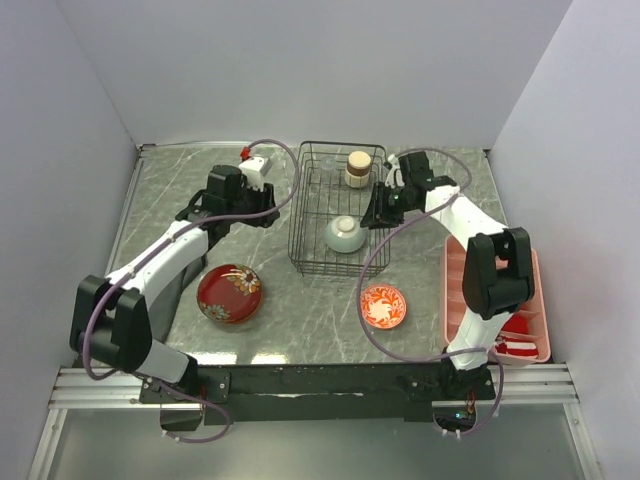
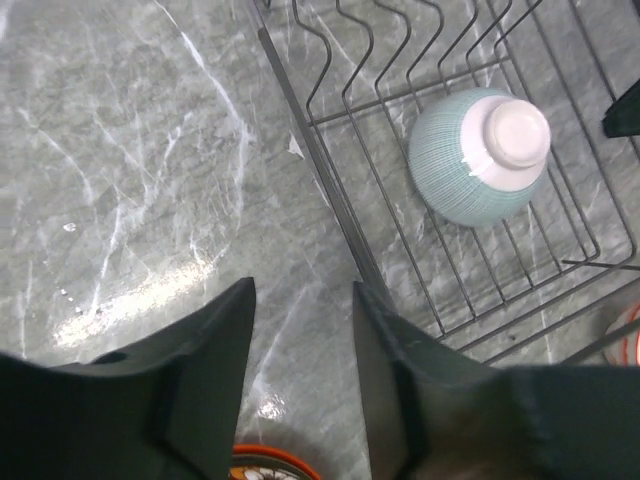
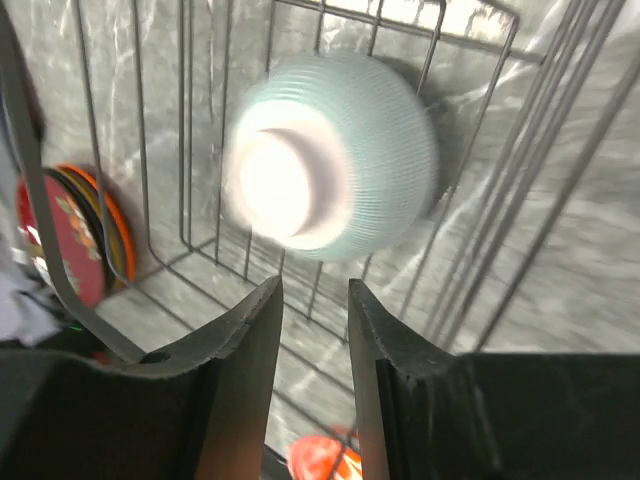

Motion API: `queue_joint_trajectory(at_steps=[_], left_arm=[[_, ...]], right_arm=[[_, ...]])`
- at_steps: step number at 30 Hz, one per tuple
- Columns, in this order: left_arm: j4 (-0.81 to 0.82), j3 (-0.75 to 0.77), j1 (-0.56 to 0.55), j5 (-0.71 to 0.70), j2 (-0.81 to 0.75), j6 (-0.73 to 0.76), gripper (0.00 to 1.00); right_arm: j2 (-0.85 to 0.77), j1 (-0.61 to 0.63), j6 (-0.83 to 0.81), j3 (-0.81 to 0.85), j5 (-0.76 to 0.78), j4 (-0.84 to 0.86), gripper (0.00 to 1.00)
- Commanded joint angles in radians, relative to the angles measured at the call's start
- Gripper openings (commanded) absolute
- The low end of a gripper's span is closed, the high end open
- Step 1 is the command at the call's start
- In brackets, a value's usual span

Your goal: Load the mixed dishes into the dish rack

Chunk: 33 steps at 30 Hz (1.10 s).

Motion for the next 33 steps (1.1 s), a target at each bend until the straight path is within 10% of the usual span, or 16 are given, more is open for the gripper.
queue_joint_trajectory(at_steps=[1, 14, 21, 27, 33], left_arm=[[0.022, -0.023, -0.003, -0.025, -0.099, 0.061, 0.52], [-0.008, -0.089, 0.183, -0.025, -0.246, 0.22, 0.57], [-0.014, -0.08, 0.218, -0.014, -0.236, 0.258, 0.58], [0.043, -0.124, 0.218, -0.008, -0.246, 0.24, 0.6], [0.006, -0.141, 0.218, 0.046, -0.253, 0.21, 0.64]], right_arm=[[-0.097, 0.027, -0.216, 0.134, 0.09, -0.152, 0.4], [0.158, 0.205, -0.402, 0.311, 0.183, -0.022, 0.21], [0.005, 0.178, -0.535, 0.204, 0.13, -0.016, 0.22], [-0.363, 0.187, -0.708, -0.079, -0.074, 0.107, 0.49], [-0.607, 0.225, -1.172, -0.235, -0.074, -0.24, 0.71]])
